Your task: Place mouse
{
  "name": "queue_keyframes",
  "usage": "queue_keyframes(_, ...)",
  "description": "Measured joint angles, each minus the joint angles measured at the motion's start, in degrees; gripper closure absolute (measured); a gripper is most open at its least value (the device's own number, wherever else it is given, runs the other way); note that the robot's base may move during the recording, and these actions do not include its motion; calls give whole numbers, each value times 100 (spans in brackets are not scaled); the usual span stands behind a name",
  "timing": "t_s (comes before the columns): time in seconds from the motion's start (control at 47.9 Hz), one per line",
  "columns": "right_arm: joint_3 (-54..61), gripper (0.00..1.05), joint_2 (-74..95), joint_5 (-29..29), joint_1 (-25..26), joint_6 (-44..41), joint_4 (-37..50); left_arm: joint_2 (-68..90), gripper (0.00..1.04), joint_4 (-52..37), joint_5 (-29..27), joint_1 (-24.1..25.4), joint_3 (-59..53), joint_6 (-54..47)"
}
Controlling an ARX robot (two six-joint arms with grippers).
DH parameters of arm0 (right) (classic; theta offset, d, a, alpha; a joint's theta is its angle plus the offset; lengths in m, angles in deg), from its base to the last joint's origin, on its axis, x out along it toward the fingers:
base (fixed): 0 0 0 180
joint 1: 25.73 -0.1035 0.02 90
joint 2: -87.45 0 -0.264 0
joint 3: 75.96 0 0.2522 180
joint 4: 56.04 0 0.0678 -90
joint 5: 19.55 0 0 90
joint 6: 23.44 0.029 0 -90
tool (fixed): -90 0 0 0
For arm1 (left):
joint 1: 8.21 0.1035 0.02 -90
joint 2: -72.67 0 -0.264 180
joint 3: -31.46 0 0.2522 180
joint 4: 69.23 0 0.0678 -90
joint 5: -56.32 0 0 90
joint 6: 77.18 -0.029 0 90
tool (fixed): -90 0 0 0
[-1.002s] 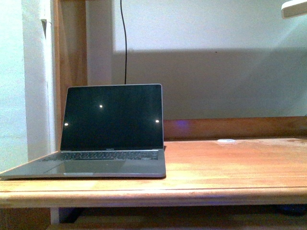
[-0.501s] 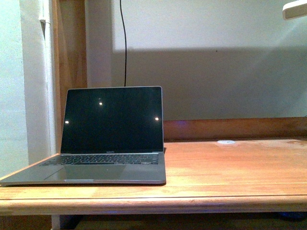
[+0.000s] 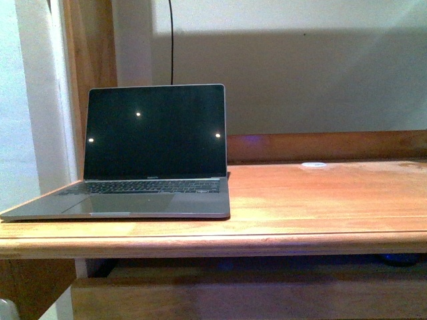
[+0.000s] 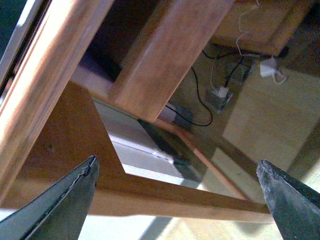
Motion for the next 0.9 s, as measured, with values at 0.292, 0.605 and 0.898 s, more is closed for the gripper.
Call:
queue_keyframes(0.292,0,7,0,0,0,0,0,1196,8,-820,402,50,396,-2256)
queue_keyframes(0.605,0,7,0,-2,0,0,0,2041,8,-1550,981,415,957,-3084)
queue_keyframes(0.898,0,7,0,-2,0,0,0,2820,8,-1733,1274,413,1471,-3235)
